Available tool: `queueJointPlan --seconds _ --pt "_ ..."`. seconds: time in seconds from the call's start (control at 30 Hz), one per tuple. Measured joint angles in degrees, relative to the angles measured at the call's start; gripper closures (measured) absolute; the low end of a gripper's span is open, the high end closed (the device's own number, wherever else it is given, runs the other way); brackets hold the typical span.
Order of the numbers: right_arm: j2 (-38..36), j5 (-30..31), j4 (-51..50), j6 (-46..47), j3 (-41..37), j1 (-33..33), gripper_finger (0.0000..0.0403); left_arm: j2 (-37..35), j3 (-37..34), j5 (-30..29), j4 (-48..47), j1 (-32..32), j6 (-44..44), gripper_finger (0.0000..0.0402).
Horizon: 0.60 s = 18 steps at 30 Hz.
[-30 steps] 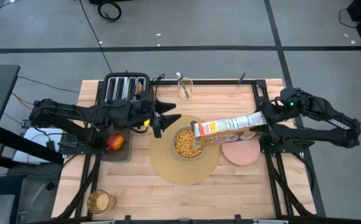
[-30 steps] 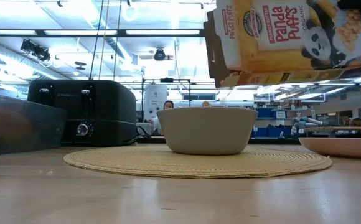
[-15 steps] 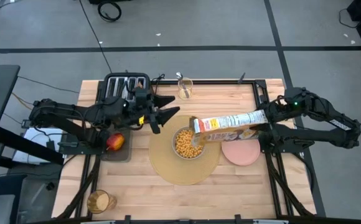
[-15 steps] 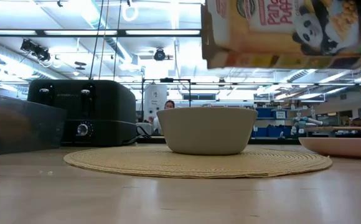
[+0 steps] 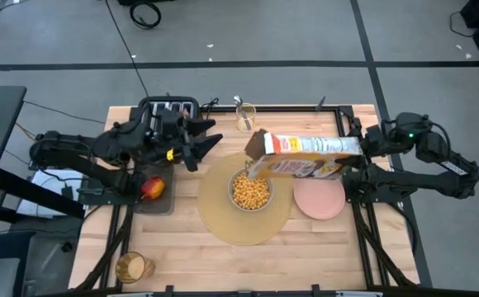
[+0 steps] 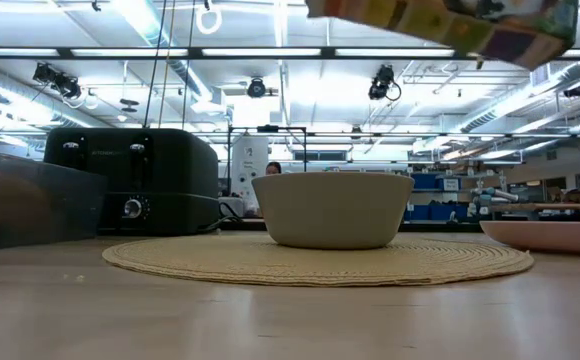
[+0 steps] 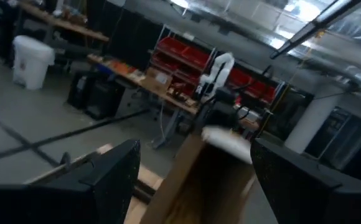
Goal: Arrange a breakfast setting
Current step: Pour the cereal into the gray bowl
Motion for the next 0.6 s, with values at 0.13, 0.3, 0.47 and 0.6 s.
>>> queueJointPlan --seconds 0.13,0.3,0.47,0.6 --pt "-0.6 -0.2 2.6 2.0 0.0 0.0 0.0167 -1.6 0.0 -1.6 -5.9 0.5 -2.6 0.0091" --pt "-1.6 -0.9 7.1 4.6 0.0 0.0 0.0167 -2.1 0.0 -2.4 -6.4 1.1 -2.4 0.0091" --pt "-2.6 -0.6 14.8 7.5 0.0 0.0 0.0167 -1.9 0.0 -2.6 -6.4 1.2 -0.7 0.0091" --pt "-2.8 -0.3 21.5 9.3 0.0 0.0 0.0167 -1.6 -0.2 -2.9 -4.0 1.2 0.5 0.0100"
